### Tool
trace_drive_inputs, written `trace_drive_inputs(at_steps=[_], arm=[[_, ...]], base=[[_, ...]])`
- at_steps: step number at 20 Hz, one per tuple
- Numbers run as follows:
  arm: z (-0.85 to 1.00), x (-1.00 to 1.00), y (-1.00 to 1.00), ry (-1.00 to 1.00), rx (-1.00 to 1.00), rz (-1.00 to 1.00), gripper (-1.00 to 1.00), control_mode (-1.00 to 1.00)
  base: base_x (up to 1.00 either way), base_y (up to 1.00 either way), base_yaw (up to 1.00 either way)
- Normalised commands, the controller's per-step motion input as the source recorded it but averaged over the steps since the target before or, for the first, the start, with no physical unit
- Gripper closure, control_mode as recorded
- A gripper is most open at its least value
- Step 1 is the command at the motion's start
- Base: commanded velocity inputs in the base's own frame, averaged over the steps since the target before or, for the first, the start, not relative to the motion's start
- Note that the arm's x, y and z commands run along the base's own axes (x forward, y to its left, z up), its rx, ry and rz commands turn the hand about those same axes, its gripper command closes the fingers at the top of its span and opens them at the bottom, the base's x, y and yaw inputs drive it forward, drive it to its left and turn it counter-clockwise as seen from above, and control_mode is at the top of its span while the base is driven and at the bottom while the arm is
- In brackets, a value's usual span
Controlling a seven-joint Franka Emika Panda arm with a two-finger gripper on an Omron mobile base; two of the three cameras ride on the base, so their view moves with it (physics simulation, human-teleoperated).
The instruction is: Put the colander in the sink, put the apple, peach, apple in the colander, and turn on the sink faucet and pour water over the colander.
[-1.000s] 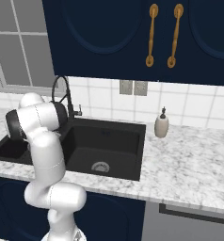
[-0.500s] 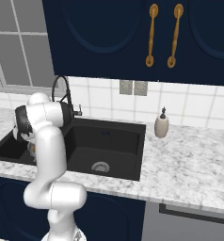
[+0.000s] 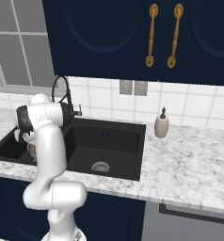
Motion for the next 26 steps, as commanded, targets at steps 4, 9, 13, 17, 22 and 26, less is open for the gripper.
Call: trace_drive_inputs(at_steps=[4, 9, 13, 17, 22, 26], arm=[[0.0, 0.06, 0.0, 0.0, 0.0, 0.0, -1.0, -1.0], [0.0, 0.12, 0.0, 0.0, 0.0, 0.0, -1.0, -1.0], [0.0, 0.12, 0.0, 0.0, 0.0, 0.0, -1.0, -1.0], [0.0, 0.09, 0.03, 0.0, 0.0, 0.0, -1.0, -1.0], [0.0, 0.0, 0.14, -0.06, -0.01, 0.0, -1.0, -1.0], [0.27, -0.25, 0.12, -0.02, 0.0, 0.0, -1.0, -1.0]], base=[[0.0, 0.0, 0.0], [0.0, 0.0, 0.0], [0.0, 0.0, 0.0], [0.0, 0.0, 0.0], [0.0, 0.0, 0.0], [0.0, 0.0, 0.0]])
